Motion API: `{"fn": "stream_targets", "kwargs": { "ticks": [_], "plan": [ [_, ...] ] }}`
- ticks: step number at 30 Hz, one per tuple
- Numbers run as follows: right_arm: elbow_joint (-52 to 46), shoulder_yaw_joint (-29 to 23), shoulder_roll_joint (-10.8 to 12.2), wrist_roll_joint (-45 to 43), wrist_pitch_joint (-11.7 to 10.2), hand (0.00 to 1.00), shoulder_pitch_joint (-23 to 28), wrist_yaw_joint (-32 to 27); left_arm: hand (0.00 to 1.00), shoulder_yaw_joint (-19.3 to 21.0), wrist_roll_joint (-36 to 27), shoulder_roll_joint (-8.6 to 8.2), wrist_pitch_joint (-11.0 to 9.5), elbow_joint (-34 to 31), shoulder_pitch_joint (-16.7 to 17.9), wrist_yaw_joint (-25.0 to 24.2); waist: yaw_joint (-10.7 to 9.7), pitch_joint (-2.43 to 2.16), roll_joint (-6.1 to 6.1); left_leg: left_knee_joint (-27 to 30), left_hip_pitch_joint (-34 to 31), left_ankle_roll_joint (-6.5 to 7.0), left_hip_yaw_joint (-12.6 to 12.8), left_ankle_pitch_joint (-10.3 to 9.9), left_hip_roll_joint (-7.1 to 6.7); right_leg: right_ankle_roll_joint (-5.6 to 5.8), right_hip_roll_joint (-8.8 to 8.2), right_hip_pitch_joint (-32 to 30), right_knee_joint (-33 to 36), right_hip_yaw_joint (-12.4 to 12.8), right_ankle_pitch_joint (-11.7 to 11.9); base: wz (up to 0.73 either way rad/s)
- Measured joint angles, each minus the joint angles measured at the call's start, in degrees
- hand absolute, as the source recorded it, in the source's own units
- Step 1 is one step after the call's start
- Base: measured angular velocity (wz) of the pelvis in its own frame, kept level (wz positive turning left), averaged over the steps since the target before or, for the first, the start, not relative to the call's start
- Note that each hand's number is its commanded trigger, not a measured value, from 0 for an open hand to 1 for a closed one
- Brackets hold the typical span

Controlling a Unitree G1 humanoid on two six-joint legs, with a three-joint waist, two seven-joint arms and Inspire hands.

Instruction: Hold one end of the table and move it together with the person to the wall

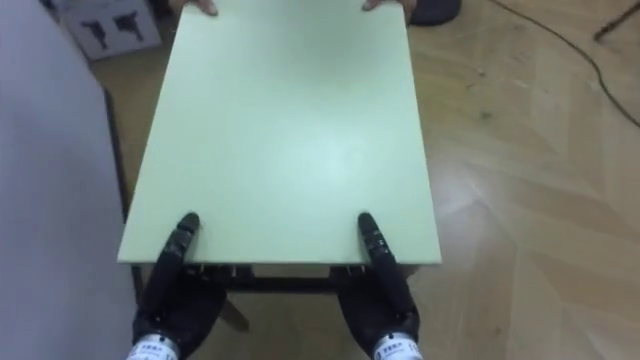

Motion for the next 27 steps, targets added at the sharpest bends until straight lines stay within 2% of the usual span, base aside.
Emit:
{"fn": "stream_targets", "kwargs": {
  "ticks": [5,8,9,10,11,12,13,14,15,16,17,18,19,21,23,26,27],
  "plan": [
    [0.79,2.2,0.15,-0.03,-0.27,1.0,-2.01,-0.53,1.0,1.81,0.0,0.15,-0.48,0.0,0.24,0.11,1.29,0.11,-0.75,-0.29,-0.92,-0.19,-1.96,0.09,-0.44,-0.07,0.39,0.23,-1.32,-0.95,0.28,0.24],
    [2.27,2.45,0.21,0.01,0.14,1.0,-3.72,-0.99,1.0,2.51,-0.16,-0.58,-0.46,0.0,0.71,0.34,1.42,0.15,-0.76,0.14,-1.16,-0.22,-2.62,0.06,-0.61,0.27,0.37,1.23,-1.36,-3.13,0.57,0.41],
    [2.34,2.43,0.13,0.01,0.14,1.0,-3.97,-1.0,1.0,2.57,-0.12,-0.69,-0.45,0.0,0.56,0.33,0.36,0.17,-0.63,0.57,-2.17,-0.19,-0.43,0.06,-0.24,0.27,0.39,1.71,-1.46,-5.3,0.55,1.17],
    [2.33,2.37,0.21,0.01,0.12,1.0,-4.28,-0.95,1.0,2.74,-0.08,-0.7,-0.49,-0.01,0.18,0.13,-2.04,0.15,-0.52,1.02,-3.99,-0.1,8.87,0.05,2.0,0.2,0.36,2.32,-1.57,-8.36,0.29,1.47],
    [2.32,2.24,0.29,0.01,0.12,1.0,-4.41,-0.86,1.0,2.78,-0.03,-0.67,-0.51,-0.01,-0.17,0.09,-3.29,0.14,-0.41,1.19,-4.72,-0.17,14.5,0.01,3.17,0.06,0.35,2.64,-1.73,-9.75,0.03,1.81],
    [2.28,1.66,0.87,0.01,0.12,1.0,-4.44,-0.66,1.0,2.59,-0.02,-0.17,-0.48,0.02,-1.13,0.11,-5.28,0.19,-0.64,-0.03,-4.99,-2.32,20.36,-0.56,4.19,-0.46,0.49,2.76,-2.64,-10.36,-0.77,1.41],
    [2.09,1.23,1.14,-0.07,0.38,1.0,-4.39,-0.65,1.0,2.62,0.04,0.11,-0.34,0.07,-1.65,0.27,-5.84,0.06,-2.99,-0.04,-5.04,-8.79,21.04,-0.82,3.18,-1.07,-1.89,2.53,-4.08,-10.51,-1.27,0.99],
    [1.84,0.9,1.07,-0.25,0.88,1.0,-4.48,-0.65,1.0,2.7,0.06,-0.12,-0.58,0.04,-1.58,0.07,-5.47,0.13,-2.85,4.86,-5.51,-7.33,23.57,-2.6,5.87,-1.0,-2.2,2.71,-3.95,-11.74,-1.23,0.06],
    [1.81,0.29,0.98,-0.65,1.84,1.0,-4.78,-0.83,1.0,2.77,0.04,-0.72,-0.79,0.08,-1.18,-0.19,-4.24,0.29,-1.33,13.52,-5.67,-5.96,26.46,-8.43,13.28,-0.12,-1.81,2.65,-1.61,-12.68,-2.13,-0.19],
    [1.83,-0.1,0.25,-0.95,2.13,1.0,-4.97,-0.87,1.0,2.72,0.18,-1.5,-0.41,0.22,-1.17,-0.06,-3.74,0.51,0.92,15.19,-5.84,-6.59,24.96,-11.15,15.31,0.96,-1.25,2.26,1.98,-12.79,-3.45,-0.09],
    [1.83,-0.27,0.35,-1.32,2.22,1.0,-4.8,-0.89,1.0,2.68,0.2,-1.44,-0.31,0.22,-1.15,0.02,-3.96,0.47,1.09,14.63,-5.56,-5.31,24.37,-11.59,15.02,1.35,-1.31,2.05,2.69,-12.8,-3.8,0.4],
    [1.82,-0.32,0.78,-1.58,2.31,1.0,-4.62,-0.9,1.0,2.43,0.34,-1.22,-0.29,0.2,-1.17,0.03,-5.26,0.26,0.49,12.26,-5.19,-3.48,23.58,-10.2,13.4,1.88,-1.48,1.82,2.67,-12.91,-3.68,0.57],
    [1.79,-0.41,0.99,-2.11,2.24,1.0,-4.58,-0.9,1.0,2.42,0.33,-1.33,-0.3,0.2,-1.16,0.13,-5.79,0.1,0.19,9.8,-4.62,-3.02,23.32,-8.7,12.09,2.18,-1.94,1.72,2.52,-12.68,-3.47,0.53],
    [1.73,-0.57,0.83,-2.08,2.24,1.0,-4.51,-0.93,1.0,2.64,0.42,-1.59,-0.34,0.2,-1.05,0.16,-6.04,0.03,0.1,7.86,-3.8,-2.76,23.64,-7.43,10.96,2.32,-2.61,1.66,2.6,-12.41,-3.33,0.23],
    [1.74,-0.57,0.81,-2.03,2.24,1.0,-4.33,-1.0,1.0,2.7,0.53,-1.59,-0.34,0.22,-1.02,0.16,-5.75,0.01,0.13,7.49,-3.6,-2.78,23.67,-7.2,10.61,2.32,-2.81,1.88,2.67,-12.75,-3.31,0.12],
    [1.74,-0.98,0.76,-2.14,2.66,1.0,-4.17,-1.06,1.0,2.68,0.7,-1.85,-0.19,0.31,-0.78,0.17,-6.25,0.05,0.34,7.21,-3.33,-2.71,22.15,-7.09,10.29,2.32,-3.19,1.7,4.1,-12.68,-3.33,0.17],
    [1.75,-1.15,0.76,-2.27,2.94,1.0,-3.92,-1.23,1.0,2.66,1.01,-2.0,-0.11,0.48,-0.57,0.18,-6.72,0.07,0.49,6.94,-2.72,-2.69,21.39,-7.07,10.23,2.35,-3.37,1.16,5.68,-11.87,-3.38,0.26]
  ]
}}
